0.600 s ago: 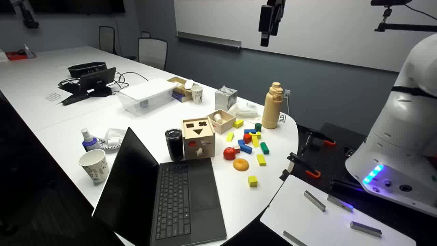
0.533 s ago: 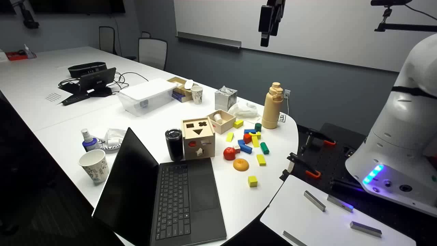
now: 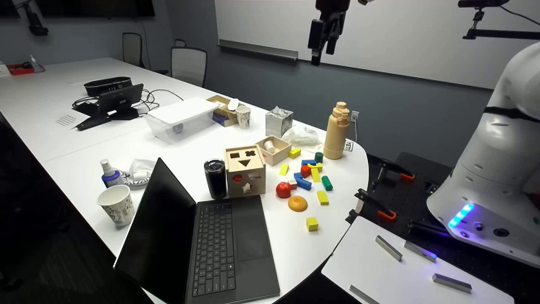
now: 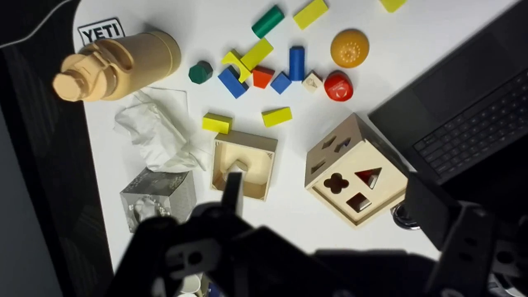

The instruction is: Put the yellow squishy ball inside the box

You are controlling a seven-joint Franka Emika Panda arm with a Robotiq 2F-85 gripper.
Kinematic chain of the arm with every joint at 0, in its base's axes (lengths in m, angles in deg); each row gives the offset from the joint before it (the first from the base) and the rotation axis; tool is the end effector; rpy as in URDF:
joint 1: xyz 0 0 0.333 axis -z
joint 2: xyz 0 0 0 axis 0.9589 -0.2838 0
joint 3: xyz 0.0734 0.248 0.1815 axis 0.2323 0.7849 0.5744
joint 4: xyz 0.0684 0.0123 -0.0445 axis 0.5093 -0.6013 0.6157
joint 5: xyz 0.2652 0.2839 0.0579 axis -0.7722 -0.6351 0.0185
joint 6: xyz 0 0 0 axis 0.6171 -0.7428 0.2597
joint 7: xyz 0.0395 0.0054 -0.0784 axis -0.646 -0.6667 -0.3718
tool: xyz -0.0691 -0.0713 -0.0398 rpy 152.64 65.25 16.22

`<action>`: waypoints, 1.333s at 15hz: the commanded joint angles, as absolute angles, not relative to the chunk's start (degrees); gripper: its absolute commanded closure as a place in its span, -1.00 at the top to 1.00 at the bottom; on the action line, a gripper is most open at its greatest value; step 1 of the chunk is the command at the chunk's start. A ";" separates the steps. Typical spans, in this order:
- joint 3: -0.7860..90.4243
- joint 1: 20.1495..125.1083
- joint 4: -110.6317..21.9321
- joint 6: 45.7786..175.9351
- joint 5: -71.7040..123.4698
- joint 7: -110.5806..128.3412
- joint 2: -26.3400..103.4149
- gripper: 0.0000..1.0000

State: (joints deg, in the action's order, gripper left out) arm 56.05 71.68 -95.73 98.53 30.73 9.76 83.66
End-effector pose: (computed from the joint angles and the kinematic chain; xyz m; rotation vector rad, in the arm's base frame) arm 0.4000 0.0599 0.4650 2.9652 0.1739 0.2076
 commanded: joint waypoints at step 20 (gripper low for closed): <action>53.46 70.26 -66.40 143.06 19.09 13.71 0.34 1.00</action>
State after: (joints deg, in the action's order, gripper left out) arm 53.89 71.45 -73.68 145.74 21.36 13.46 6.38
